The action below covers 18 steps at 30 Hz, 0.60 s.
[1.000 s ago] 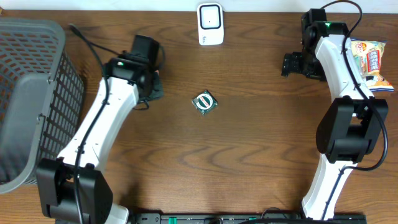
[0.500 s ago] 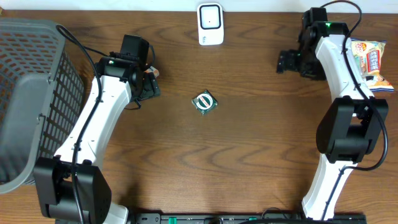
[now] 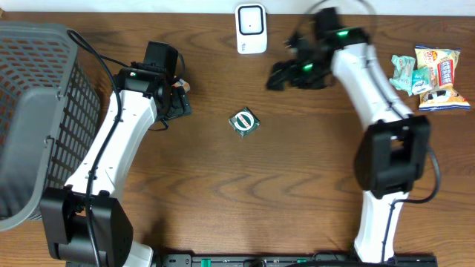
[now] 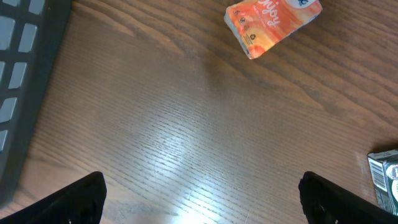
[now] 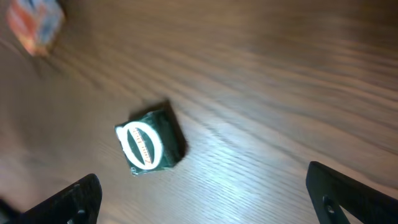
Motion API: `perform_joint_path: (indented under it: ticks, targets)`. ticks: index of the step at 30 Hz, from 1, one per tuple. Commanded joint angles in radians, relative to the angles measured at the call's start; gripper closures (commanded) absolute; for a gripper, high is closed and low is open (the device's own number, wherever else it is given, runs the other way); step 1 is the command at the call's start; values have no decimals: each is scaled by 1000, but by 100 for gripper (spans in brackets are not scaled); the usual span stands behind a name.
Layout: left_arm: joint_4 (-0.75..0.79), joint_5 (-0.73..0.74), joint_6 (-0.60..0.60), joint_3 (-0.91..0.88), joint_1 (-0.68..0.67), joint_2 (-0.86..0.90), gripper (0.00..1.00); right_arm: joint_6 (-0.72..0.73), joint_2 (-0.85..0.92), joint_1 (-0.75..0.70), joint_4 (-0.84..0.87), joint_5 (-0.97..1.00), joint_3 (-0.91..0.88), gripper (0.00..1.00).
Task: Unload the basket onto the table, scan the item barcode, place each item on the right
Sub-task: 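Reach the right gripper down and grasp the Zam-Buk tin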
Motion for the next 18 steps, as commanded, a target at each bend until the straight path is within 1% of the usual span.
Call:
perform_joint_path:
  ticks: [1,4,6,12,18]
  targets:
    - [-3,-21,6,-10,2,5,2,-42,-11,130,5,220,-8,1]
    - [-3,-21,6,-10,2,5,2,-42,-10,214,12,343,-15,1]
    - [-3,-21,6,-10,2,5,2,-42,-8,264,30,385,-34,1]
    - [-3,-21,6,-10,2,5,2,-57,-7,360,93,439,-134,1]
    - [-3,-21,6,-10,2,5,2,-57,-7,389,109,454,-182,1]
